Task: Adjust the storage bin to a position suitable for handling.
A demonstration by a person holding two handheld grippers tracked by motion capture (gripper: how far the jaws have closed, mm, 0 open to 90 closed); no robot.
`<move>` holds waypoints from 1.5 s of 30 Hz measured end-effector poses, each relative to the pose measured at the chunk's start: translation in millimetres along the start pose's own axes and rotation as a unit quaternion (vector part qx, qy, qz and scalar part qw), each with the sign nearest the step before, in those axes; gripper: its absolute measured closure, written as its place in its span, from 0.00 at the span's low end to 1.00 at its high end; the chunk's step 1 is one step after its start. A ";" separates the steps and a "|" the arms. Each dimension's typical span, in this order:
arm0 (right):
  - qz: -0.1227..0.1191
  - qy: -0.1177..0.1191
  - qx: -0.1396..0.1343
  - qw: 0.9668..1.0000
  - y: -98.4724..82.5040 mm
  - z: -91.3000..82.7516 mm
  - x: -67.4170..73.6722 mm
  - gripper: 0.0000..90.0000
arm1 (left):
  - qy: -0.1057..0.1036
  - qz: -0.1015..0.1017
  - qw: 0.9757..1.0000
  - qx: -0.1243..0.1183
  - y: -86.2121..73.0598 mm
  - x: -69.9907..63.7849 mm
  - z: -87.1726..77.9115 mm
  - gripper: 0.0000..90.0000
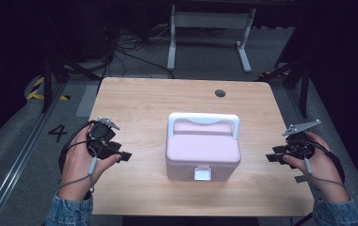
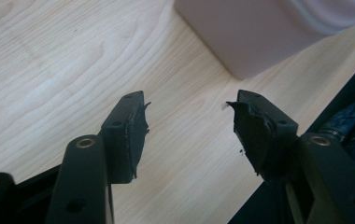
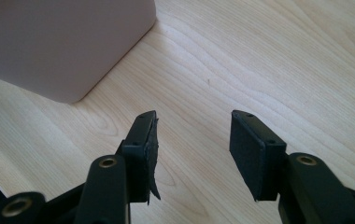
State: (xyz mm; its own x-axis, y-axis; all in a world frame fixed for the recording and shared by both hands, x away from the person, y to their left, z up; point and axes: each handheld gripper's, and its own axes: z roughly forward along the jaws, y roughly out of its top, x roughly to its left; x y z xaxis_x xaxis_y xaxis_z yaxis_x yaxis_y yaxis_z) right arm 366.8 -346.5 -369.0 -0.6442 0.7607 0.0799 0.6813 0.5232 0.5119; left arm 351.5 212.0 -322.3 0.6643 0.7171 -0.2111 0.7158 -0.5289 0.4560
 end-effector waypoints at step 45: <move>0.008 -0.004 -0.027 1.000 -23.4 -9.6 2.9 0.56 | -0.034 0.090 0.970 -0.224 121.1 -32.4 59.6 0.30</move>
State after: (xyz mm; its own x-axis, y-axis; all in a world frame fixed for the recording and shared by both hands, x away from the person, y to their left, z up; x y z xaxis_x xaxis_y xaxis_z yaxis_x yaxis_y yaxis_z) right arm 345.7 -360.2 -372.6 -0.6309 0.7715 0.0816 0.6711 0.4900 0.5563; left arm 429.5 97.7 -311.8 0.7939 0.5910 -0.1426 0.4313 -0.3821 0.8173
